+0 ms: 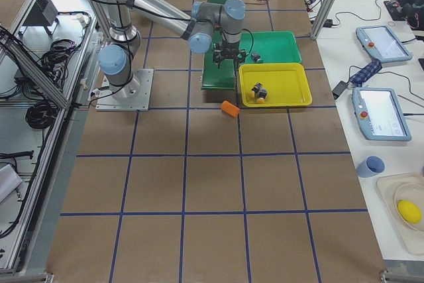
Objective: Sort buttons by color to trays
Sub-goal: 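Return the right gripper to the belt end and grasp the dark green-ringed button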
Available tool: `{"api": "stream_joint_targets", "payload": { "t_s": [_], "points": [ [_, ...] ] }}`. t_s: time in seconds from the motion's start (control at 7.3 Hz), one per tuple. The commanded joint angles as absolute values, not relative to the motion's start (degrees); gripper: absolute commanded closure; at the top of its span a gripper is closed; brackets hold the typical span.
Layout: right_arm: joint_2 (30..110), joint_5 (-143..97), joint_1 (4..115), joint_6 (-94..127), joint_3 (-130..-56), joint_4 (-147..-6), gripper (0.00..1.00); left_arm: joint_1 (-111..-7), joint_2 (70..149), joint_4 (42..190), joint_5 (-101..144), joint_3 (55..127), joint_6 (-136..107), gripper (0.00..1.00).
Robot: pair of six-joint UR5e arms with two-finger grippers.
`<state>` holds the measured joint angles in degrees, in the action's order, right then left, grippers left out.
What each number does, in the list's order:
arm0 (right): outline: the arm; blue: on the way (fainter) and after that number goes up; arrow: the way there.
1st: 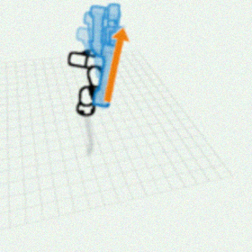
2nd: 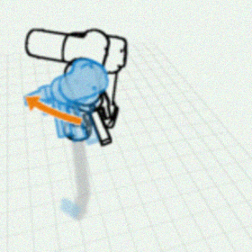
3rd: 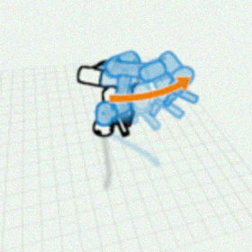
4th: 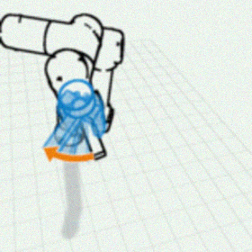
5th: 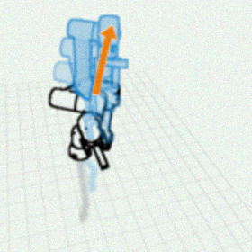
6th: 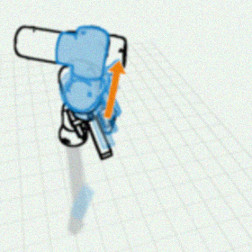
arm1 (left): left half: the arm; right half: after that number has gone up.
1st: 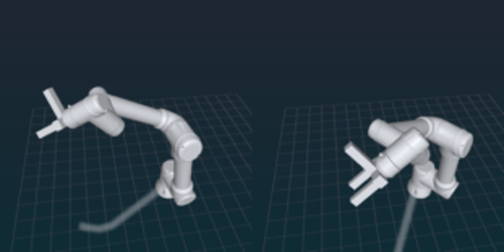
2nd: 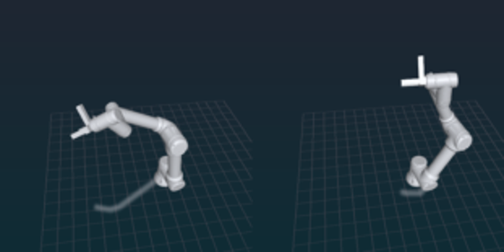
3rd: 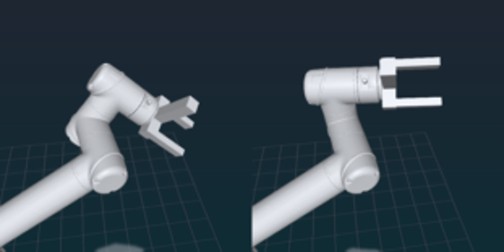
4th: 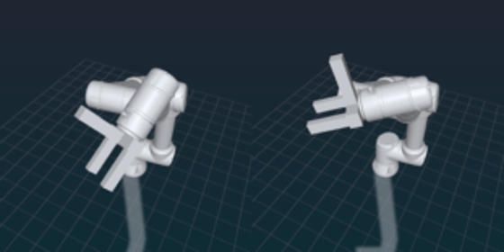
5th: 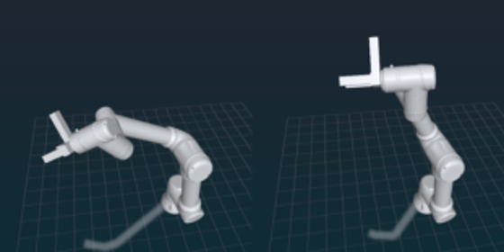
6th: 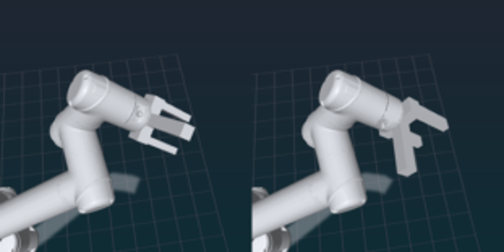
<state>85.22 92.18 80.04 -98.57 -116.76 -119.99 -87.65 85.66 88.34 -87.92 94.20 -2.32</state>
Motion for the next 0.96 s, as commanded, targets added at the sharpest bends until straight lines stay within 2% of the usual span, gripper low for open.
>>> {"api": "stream_joint_targets", "payload": {
  "t_s": [0.0,0.27,0.82],
  "points": [
    [88.2,92.1,80.1,-96.4,-122.9,-121.5,0.09,-87.7,85.3,88.5,-87.9,94.1,-2.3,0.0],
    [88.3,91.2,80.1,-81.8,-122.3,-121.6,0.1,-87.7,85.0,88.4,-87.9,94.1,-2.2,0.0],
    [88.0,87.0,80.3,-36.9,-118.7,-119.9,0.1,-87.7,85.7,88.6,-87.8,94.1,-2.3,0.0]
  ]
}}
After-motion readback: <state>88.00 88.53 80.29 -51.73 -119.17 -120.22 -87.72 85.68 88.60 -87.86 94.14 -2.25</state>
